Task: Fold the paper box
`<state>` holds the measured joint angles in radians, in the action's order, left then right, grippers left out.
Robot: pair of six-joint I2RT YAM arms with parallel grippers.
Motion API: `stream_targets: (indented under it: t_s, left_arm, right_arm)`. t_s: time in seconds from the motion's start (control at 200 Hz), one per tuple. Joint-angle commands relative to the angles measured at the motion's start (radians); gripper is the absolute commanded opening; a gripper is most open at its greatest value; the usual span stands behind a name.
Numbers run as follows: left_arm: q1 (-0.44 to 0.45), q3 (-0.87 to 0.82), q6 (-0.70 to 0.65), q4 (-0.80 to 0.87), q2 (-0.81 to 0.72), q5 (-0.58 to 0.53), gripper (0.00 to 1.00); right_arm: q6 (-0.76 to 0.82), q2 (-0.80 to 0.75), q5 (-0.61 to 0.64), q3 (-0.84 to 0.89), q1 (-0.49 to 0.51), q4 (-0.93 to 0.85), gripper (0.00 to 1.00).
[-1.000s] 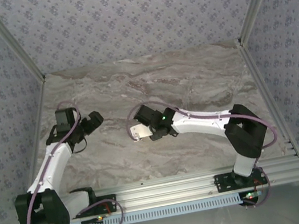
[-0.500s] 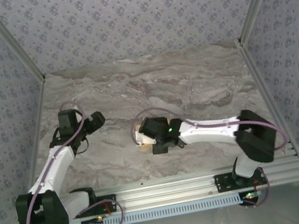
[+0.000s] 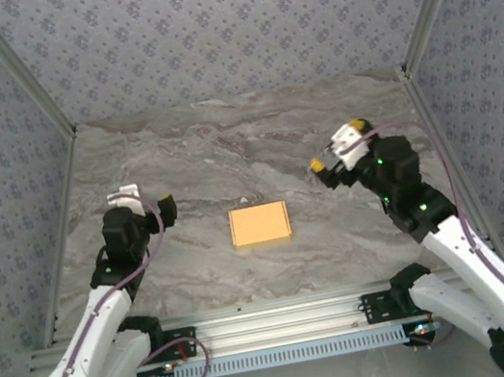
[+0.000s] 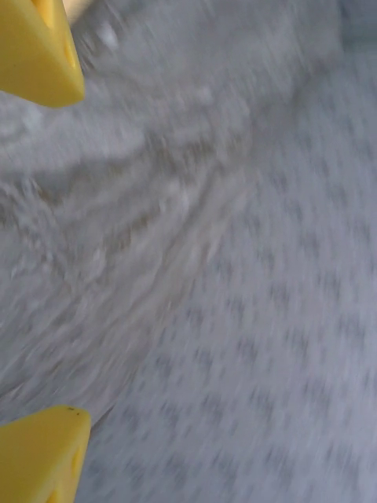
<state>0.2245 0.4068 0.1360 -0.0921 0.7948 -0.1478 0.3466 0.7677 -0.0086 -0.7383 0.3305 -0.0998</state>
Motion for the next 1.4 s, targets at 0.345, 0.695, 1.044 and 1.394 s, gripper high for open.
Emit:
stream_targets:
  t_s: [0.345, 0.695, 1.044, 1.394]
  left_arm:
    - [-0.106, -0.161, -0.217, -0.536, 0.270, 0.079, 0.99]
    - [-0.213, -0.091, -0.180, -0.862, 0.711, 0.180, 0.99]
    - [-0.250, 0.002, -0.128, -0.724, 0.738, 0.171, 0.99]
    - [-0.239, 0.003, -0.129, -0.724, 0.738, 0.142, 0.99]
  right_arm:
    - [-0.362, 0.272, 0.072, 0.516, -0.369, 0.701, 1.00]
    - [-0.341, 0.726, 0.030, 0.437, -0.377, 1.036, 1.00]
    - [-0.328, 0.751, 0.048, 0.349, -0.362, 0.902, 1.00]
    - [-0.317, 0.747, 0.019, 0.336, -0.363, 0.875, 1.00]
